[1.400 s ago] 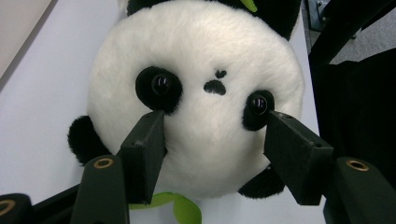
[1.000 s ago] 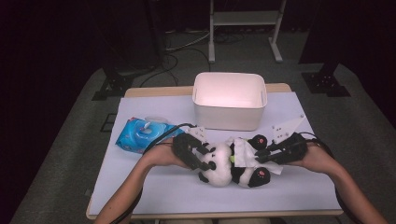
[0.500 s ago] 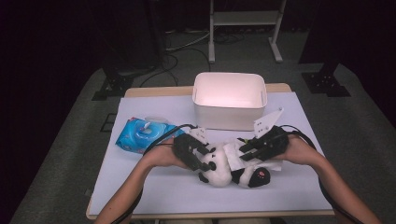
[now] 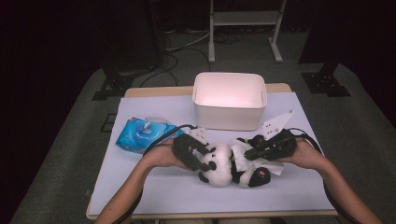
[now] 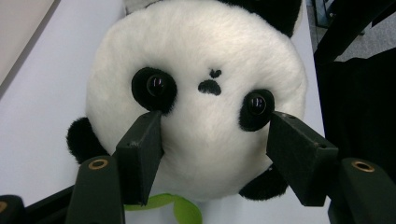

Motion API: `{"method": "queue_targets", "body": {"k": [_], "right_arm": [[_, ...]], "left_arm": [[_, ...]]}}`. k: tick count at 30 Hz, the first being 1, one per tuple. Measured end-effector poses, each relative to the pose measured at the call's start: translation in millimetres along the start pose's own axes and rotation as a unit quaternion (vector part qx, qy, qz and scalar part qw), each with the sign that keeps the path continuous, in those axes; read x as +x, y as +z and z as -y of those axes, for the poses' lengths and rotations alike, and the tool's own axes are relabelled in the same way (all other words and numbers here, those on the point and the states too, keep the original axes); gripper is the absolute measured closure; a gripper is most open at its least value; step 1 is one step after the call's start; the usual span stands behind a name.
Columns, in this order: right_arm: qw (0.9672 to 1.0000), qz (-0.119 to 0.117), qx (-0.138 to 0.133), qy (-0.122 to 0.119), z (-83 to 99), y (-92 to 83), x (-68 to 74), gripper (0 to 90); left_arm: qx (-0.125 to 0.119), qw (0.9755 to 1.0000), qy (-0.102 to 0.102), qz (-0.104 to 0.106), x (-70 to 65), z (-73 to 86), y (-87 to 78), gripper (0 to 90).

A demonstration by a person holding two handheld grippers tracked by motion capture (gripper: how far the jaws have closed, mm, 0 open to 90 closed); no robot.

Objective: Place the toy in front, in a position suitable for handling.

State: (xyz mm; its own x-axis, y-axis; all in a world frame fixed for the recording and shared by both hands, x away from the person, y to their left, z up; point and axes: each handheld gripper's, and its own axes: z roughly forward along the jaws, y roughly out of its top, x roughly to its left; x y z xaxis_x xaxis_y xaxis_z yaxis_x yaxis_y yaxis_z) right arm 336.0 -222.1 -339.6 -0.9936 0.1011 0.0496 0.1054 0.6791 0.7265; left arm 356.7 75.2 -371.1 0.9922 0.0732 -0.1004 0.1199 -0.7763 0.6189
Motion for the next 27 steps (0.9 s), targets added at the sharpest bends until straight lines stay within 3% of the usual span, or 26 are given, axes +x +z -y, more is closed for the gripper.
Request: {"method": "queue_targets", "body": {"k": [15,27], "right_arm": [[0.9994,0.013,-0.022,0.024,21.4,-17.8,0.2,86.8],[0.9980,0.031,0.025,0.050,42.1,-19.6,-2.4,86.8]], "left_arm": [[-0.002,1.0000,-0.001,0.003,1.0,0.8,-0.6,34.9],[-0.001,1.0000,-0.003,0.006,1.2,0.6,-0.5,34.3]]}}
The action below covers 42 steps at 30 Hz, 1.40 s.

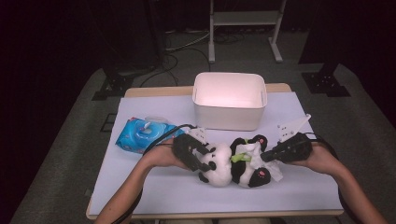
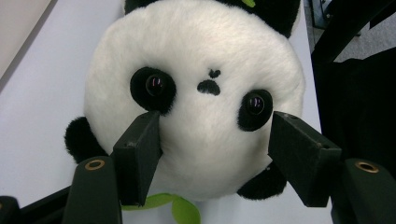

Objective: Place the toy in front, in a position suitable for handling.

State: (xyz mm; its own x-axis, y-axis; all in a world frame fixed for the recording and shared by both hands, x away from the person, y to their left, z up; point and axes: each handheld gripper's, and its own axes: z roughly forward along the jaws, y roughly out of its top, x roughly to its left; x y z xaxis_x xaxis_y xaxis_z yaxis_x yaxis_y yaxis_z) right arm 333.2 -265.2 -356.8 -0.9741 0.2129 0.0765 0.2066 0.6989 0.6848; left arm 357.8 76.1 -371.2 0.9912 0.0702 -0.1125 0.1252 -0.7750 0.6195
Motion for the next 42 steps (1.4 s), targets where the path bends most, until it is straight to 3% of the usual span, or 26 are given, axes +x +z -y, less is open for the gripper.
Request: {"method": "queue_targets", "body": {"k": [5,9,17,29,34,42], "right_arm": [[0.9999,0.015,0.004,0.000,1.9,-0.3,1.2,84.9],[0.9995,0.028,-0.004,-0.015,-5.1,1.6,3.4,79.7],[0.9991,0.020,0.006,-0.037,-27.3,16.4,0.0,76.4],[0.9985,0.018,0.010,-0.051,-58.5,34.8,-6.9,80.3],[0.9990,0.015,0.016,-0.039,-54.9,32.0,-8.1,83.0],[0.9997,0.009,0.005,-0.023,-32.2,23.5,-6.6,83.9]], "left_arm": [[0.003,1.0000,0.000,-0.001,0.1,-0.9,0.5,33.3],[0.004,1.0000,-0.001,-0.001,0.0,-1.4,0.9,32.8],[0.010,0.9999,0.003,-0.006,-1.2,-1.4,3.0,31.7],[0.010,0.9999,0.005,-0.005,-2.8,-0.6,3.8,31.8],[0.005,1.0000,0.000,0.000,-1.5,-0.2,3.0,31.9],[0.000,1.0000,-0.008,0.004,1.9,-3.2,-4.2,26.3]]}}
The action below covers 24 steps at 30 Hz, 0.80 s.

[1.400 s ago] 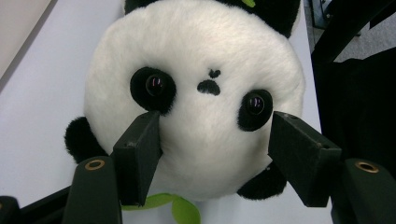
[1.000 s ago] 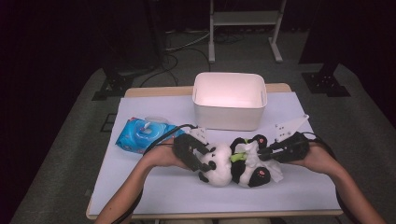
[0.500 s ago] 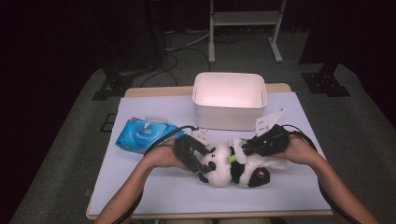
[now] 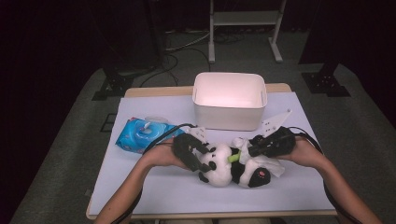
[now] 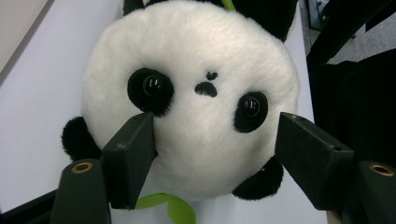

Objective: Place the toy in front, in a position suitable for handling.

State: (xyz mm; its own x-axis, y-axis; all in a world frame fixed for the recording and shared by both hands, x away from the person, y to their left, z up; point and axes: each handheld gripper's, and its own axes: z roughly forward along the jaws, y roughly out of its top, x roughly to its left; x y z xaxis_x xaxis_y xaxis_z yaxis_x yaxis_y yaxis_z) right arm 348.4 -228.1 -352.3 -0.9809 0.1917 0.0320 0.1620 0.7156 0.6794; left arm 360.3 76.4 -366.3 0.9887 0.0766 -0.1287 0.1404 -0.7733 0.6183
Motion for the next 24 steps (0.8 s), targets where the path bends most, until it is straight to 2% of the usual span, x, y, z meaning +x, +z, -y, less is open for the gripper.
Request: {"method": "queue_targets", "body": {"k": [4,10,15,19,22,24], "right_arm": [[1.0000,-0.003,-0.006,0.005,9.1,-3.9,3.3,83.9],[1.0000,-0.002,-0.001,0.008,18.4,-9.8,9.9,84.0],[0.9998,-0.002,0.001,0.021,32.6,-14.4,12.1,84.5],[0.9998,-0.001,0.001,0.021,33.2,-14.6,13.6,84.9],[1.0000,0.003,0.005,0.007,26.3,-13.3,14.8,85.3],[1.0000,0.001,0.002,0.007,24.0,-12.9,14.9,85.4]], "left_arm": [[-0.004,0.9999,-0.010,-0.007,4.6,-3.3,0.1,21.7],[0.001,0.9999,-0.009,-0.006,5.8,-8.1,6.4,21.7],[-0.003,0.9999,-0.015,0.000,5.9,-6.1,7.4,22.8],[0.002,1.0000,-0.007,0.004,2.4,-6.3,9.0,23.2],[0.005,1.0000,-0.002,0.001,-1.4,-6.2,10.4,22.9],[0.004,1.0000,-0.002,0.000,-3.0,-5.8,10.8,22.9]]}}
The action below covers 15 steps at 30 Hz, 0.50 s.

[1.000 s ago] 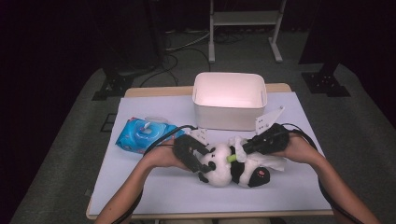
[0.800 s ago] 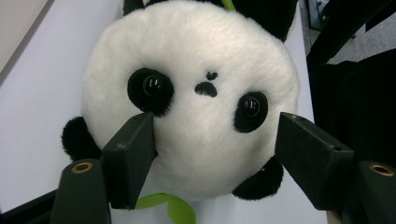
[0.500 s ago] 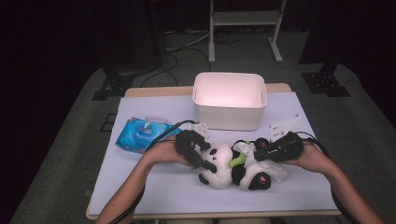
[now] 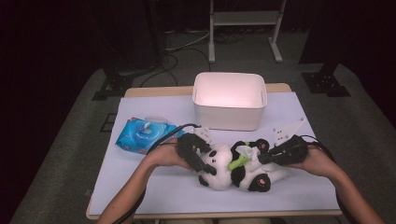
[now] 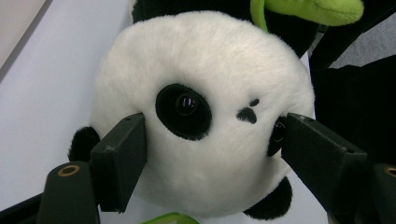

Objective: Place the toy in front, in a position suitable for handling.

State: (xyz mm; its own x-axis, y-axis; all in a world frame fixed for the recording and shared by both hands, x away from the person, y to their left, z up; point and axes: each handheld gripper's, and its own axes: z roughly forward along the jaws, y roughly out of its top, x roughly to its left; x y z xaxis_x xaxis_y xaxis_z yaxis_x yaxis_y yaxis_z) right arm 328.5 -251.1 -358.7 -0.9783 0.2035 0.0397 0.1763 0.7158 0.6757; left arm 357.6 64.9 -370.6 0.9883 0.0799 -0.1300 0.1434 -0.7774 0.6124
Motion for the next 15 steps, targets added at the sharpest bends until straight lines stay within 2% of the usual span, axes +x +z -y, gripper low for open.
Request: {"method": "queue_targets", "body": {"k": [6,9,15], "right_arm": [[0.9998,-0.005,-0.010,-0.017,-17.9,5.0,2.3,85.2],[0.9995,-0.003,-0.001,-0.030,-27.0,9.4,3.5,84.0],[0.9990,0.010,-0.007,-0.043,-38.1,8.6,4.7,76.1]], "left_arm": [[-0.004,1.0000,0.004,-0.002,-2.4,1.4,0.5,22.9],[-0.003,1.0000,0.004,-0.003,-2.9,1.7,0.4,22.9],[-0.006,1.0000,0.001,-0.004,-2.8,2.1,1.4,22.2]]}}
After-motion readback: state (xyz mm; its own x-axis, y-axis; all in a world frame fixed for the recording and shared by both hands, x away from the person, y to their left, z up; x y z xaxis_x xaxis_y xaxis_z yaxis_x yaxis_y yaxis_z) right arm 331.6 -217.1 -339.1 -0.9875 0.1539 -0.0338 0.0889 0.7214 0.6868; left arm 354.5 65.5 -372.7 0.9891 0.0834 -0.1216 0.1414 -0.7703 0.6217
